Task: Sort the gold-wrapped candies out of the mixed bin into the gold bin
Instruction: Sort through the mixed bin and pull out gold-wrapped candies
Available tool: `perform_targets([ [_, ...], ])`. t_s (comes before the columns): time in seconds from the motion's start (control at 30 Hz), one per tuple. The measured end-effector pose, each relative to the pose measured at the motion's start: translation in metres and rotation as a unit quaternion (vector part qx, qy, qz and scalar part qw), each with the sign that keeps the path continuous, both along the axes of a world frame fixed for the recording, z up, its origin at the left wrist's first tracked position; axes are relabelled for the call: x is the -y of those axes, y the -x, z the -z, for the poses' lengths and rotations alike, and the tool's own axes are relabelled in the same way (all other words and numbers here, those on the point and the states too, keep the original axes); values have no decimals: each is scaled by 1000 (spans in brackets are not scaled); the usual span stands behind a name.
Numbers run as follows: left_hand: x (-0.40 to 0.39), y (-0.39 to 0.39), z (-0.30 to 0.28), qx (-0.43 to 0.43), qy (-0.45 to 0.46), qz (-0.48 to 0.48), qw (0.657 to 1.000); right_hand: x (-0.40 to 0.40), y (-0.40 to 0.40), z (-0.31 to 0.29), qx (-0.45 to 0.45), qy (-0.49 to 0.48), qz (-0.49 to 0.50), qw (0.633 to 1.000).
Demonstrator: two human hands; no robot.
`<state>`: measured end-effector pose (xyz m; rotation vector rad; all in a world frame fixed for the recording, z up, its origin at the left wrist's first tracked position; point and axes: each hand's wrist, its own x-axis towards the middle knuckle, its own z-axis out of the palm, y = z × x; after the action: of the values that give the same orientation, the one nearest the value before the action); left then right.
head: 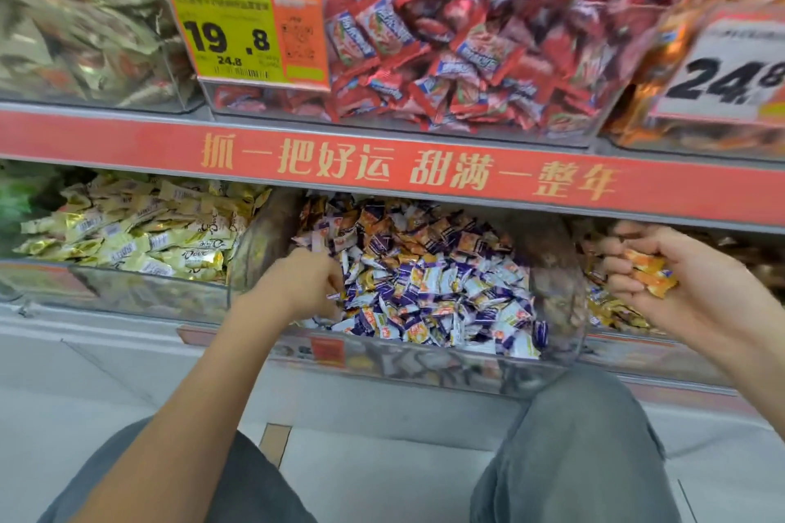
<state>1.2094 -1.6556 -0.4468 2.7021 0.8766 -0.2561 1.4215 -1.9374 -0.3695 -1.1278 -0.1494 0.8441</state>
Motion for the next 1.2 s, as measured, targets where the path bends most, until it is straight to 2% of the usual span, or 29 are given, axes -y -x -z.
perform_targets([
  [0.07, 1, 3, 4, 8, 16, -1, 1000, 15, -16, 4, 38, 28, 63, 997],
  [0.17, 5, 9, 3, 74, 27, -41, 996, 27, -37, 15, 98, 71, 112, 986],
  [0.23, 11, 13, -3, 163, 33, -70, 984, 28, -45, 23, 124, 89, 69, 986],
  [0.3, 21, 17, -16, 272, 76, -115, 952, 30, -51, 30, 176, 149, 56, 971],
  [0.37, 35, 17, -29, 361, 166, -150, 905, 36, -41, 30, 290, 233, 105, 922],
  [0.43, 52, 14, -35, 399, 251, -158, 868, 35, -11, 28, 446, 217, 110, 861],
  [0.47, 60, 12, -35, 403, 275, -155, 859, 32, 8, 27, 512, 189, 73, 835],
  [0.53, 75, 6, -33, 398, 286, -130, 862, 15, 46, 23, 597, 158, -67, 784],
  [0.6, 85, 0, -33, 397, 275, -108, 869, -9, 70, 25, 635, 146, -191, 734],
  [0.63, 88, -2, -34, 405, 283, -103, 863, -24, 77, 28, 642, 142, -218, 721],
  [0.7, 93, -4, -37, 424, 310, -92, 846, -51, 90, 32, 627, 120, -223, 736],
  [0.8, 89, 1, -38, 446, 322, -87, 831, -75, 100, 32, 574, 84, -161, 799],
  [0.83, 84, 4, -37, 442, 313, -88, 836, -74, 97, 31, 557, 76, -122, 818],
  [0.9, 71, 9, -31, 399, 247, -71, 880, -59, 82, 30, 542, 81, -22, 836],
  [1.0, 61, 4, -21, 294, 166, 62, 939, -18, 44, 33, 567, 169, 122, 797],
  [1.03, 62, -2, -19, 259, 143, 121, 948, -9, 30, 35, 572, 212, 127, 782],
  [1.1, 62, -15, -13, 206, 108, 207, 950, 0, 2, 37, 576, 295, 53, 761],
  [1.2, 47, -17, -13, 120, 121, 221, 960, -10, -17, 31, 576, 340, -2, 743],
])
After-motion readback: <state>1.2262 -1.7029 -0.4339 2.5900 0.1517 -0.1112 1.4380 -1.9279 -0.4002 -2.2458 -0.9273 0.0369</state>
